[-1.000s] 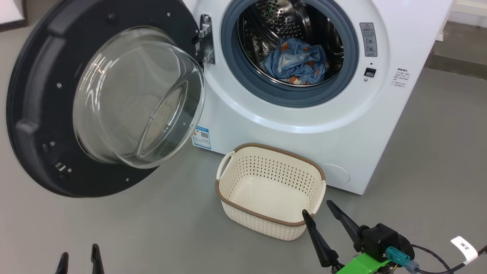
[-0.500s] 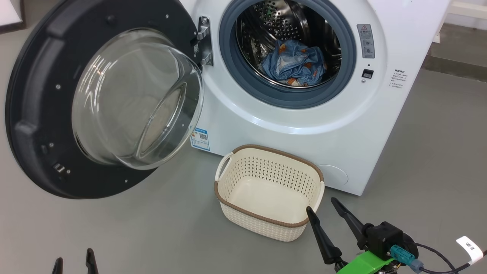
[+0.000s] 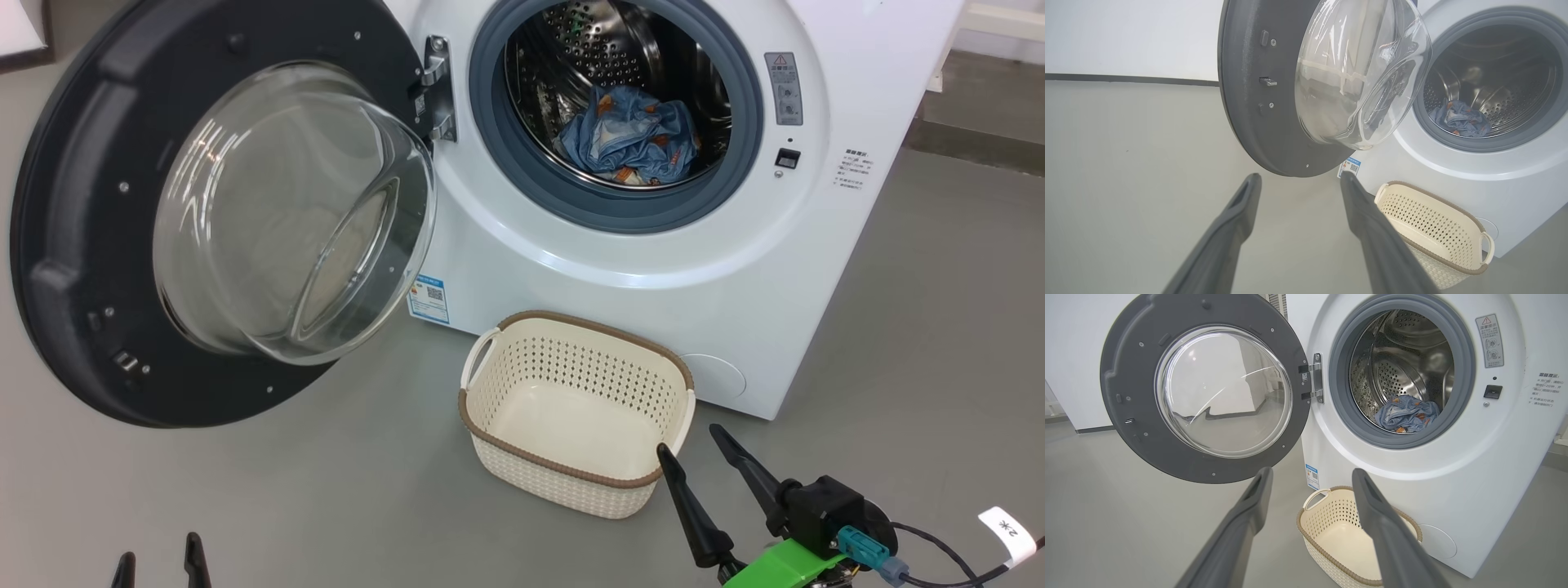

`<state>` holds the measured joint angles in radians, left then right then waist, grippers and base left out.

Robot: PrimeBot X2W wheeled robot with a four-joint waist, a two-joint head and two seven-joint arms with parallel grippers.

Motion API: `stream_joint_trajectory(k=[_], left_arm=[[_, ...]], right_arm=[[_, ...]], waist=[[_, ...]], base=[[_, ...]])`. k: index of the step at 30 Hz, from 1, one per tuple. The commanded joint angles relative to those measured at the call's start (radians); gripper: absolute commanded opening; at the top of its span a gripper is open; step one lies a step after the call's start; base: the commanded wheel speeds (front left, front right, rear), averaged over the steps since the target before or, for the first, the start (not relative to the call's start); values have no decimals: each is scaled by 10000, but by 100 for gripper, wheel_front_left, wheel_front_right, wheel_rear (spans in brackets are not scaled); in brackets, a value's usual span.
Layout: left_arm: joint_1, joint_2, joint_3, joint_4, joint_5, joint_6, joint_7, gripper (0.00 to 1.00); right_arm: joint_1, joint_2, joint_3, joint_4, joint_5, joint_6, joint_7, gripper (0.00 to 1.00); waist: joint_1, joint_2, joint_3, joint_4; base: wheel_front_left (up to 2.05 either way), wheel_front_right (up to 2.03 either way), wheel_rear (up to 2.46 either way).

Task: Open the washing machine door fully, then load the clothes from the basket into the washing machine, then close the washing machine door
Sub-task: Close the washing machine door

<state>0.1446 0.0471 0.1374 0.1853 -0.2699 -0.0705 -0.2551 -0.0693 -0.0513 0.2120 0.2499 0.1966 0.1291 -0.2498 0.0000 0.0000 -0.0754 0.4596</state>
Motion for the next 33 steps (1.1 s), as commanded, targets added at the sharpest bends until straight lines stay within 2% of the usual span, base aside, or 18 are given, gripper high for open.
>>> stream_joint_trajectory(k=[1,12,13,14,15,21,26,30,33], left_arm=[[-222,59,306,-293,9,59,-67,100],[-232,54,308,-339,56,75,-67,100],[-243,54,319,-377,65,81,-67,87],[-262,53,365,-443,34,90,-67,37],[-281,52,430,-526,-14,93,-67,0],[-421,158,820,-959,-360,1,-67,0],[-809,356,1507,-1647,-840,-14,-67,0],[-1351,528,2410,-2075,-1839,-125,-67,0],[-1960,897,3118,-2075,-2873,-288,-67,0]], right_arm=[[-233,11,202,-241,60,16,-120,100],[-179,11,171,-251,34,16,-120,100],[-174,11,171,-251,31,16,-120,100],[-170,11,174,-254,32,16,-120,100],[-168,11,180,-262,40,16,-120,100],[-99,11,99,-357,-119,16,-120,100],[-136,11,122,-465,-601,16,-120,100],[-346,-194,191,-547,-896,16,-120,100],[-569,-487,186,-668,-999,16,-120,100]], waist=[[0,0,-3,-4],[0,0,-22,-27],[0,0,-22,-27],[0,0,-24,-28],[0,0,-22,-28],[0,0,147,23],[0,0,911,-190],[0,0,1733,-541],[0,0,2404,-810]], base=[[0,0,0],[0,0,0],[0,0,0],[0,0,0],[0,0,0],[0,0,0],[0,0,0],[0,0,0],[0,0,0]])
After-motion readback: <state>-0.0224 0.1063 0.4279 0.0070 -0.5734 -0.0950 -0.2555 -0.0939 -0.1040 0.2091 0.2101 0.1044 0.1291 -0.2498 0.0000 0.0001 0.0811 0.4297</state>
